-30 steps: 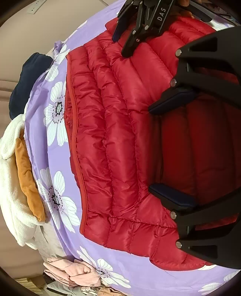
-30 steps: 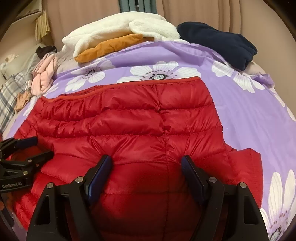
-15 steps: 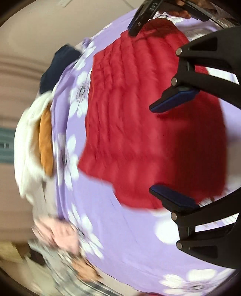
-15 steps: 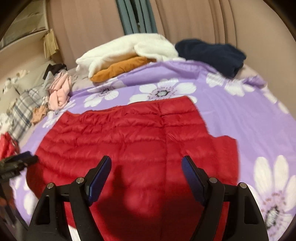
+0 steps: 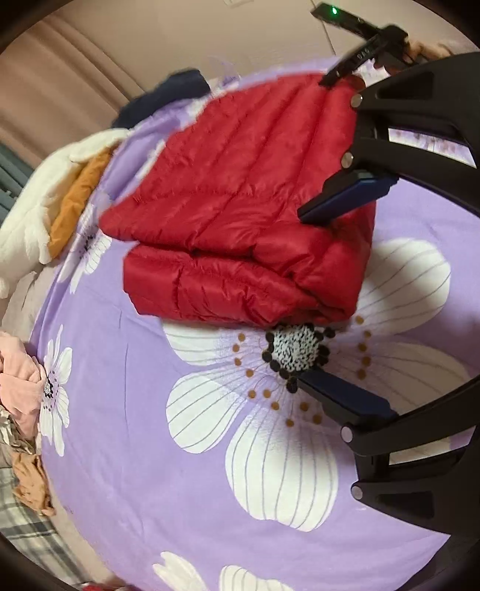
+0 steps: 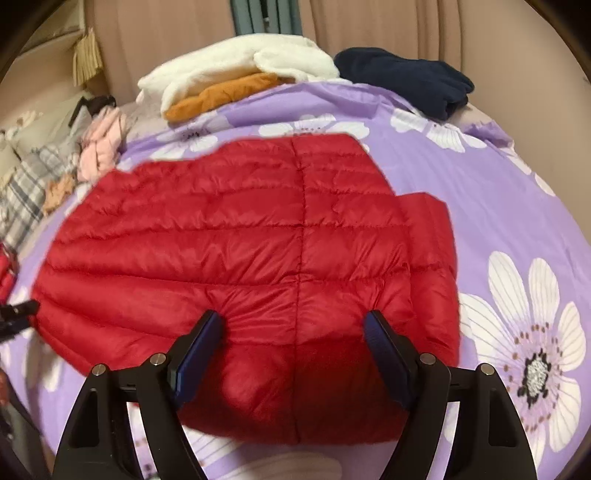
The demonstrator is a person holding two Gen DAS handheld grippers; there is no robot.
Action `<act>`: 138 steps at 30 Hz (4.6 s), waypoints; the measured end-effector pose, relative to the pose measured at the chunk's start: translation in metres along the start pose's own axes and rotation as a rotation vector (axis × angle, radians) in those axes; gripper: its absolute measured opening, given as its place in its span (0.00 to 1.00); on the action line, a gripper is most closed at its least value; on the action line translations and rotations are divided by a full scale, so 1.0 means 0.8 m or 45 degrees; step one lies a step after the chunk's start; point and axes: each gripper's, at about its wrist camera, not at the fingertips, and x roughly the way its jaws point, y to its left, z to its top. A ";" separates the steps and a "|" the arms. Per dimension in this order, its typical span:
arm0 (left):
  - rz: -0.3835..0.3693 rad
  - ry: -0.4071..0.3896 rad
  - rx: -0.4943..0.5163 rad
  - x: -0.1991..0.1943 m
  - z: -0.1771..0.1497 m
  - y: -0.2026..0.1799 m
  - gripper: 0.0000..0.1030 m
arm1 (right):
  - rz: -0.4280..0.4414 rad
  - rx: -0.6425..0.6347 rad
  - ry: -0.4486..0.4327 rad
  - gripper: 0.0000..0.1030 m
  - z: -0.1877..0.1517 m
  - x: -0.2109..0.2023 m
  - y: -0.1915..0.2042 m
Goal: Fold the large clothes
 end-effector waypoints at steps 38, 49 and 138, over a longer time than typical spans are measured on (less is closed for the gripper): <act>-0.347 0.093 -0.276 0.061 0.067 -0.014 0.55 | 0.252 -0.316 0.001 0.44 0.013 0.047 0.143; -0.276 -0.099 0.162 -0.018 0.077 -0.154 0.43 | 0.310 -0.209 0.012 0.44 0.011 0.053 0.128; -0.263 0.274 0.666 0.195 0.106 -0.374 0.46 | 0.473 0.128 -0.116 0.31 -0.064 -0.009 -0.069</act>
